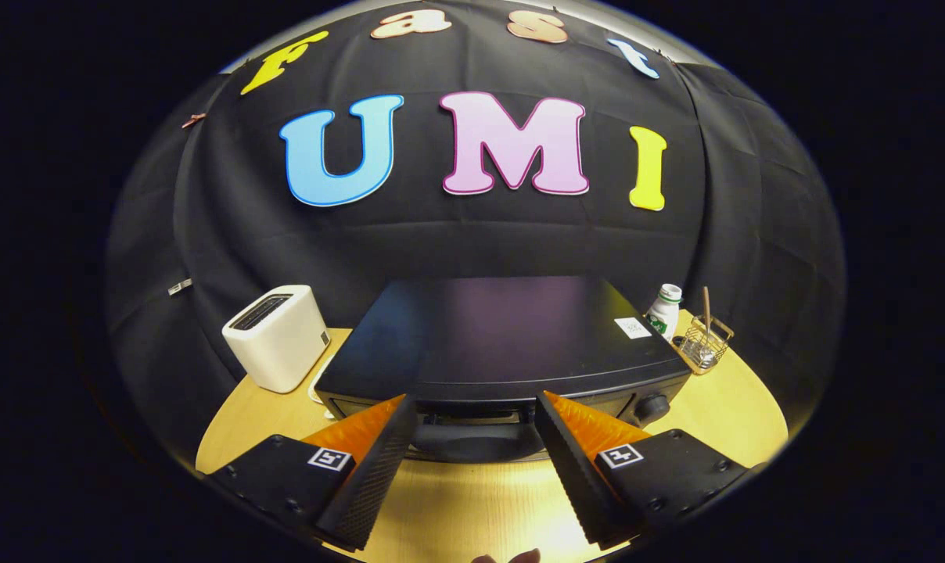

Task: Open the toaster oven, put the food inside, and close the toaster oven door.

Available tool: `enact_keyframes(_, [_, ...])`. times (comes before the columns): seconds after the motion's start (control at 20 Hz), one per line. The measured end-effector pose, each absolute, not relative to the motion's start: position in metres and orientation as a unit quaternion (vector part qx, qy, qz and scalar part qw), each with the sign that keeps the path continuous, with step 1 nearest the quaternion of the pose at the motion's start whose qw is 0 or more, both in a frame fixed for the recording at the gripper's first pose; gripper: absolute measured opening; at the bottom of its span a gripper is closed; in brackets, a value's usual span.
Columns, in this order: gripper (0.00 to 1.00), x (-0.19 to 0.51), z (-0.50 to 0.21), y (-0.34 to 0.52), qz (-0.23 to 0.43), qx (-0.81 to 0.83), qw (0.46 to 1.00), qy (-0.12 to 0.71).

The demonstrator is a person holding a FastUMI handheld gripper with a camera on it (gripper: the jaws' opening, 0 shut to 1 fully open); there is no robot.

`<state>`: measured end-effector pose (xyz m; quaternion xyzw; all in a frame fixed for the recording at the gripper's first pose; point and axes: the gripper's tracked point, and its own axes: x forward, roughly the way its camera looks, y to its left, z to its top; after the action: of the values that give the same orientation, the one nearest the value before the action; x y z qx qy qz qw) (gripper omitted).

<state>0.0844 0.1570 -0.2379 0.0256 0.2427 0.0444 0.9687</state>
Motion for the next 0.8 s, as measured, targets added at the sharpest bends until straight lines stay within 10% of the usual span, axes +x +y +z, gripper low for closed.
enact_keyframes(0.8, [1.00, 0.035, -0.268, 0.154, 0.026, 0.011, 0.967, 0.253])
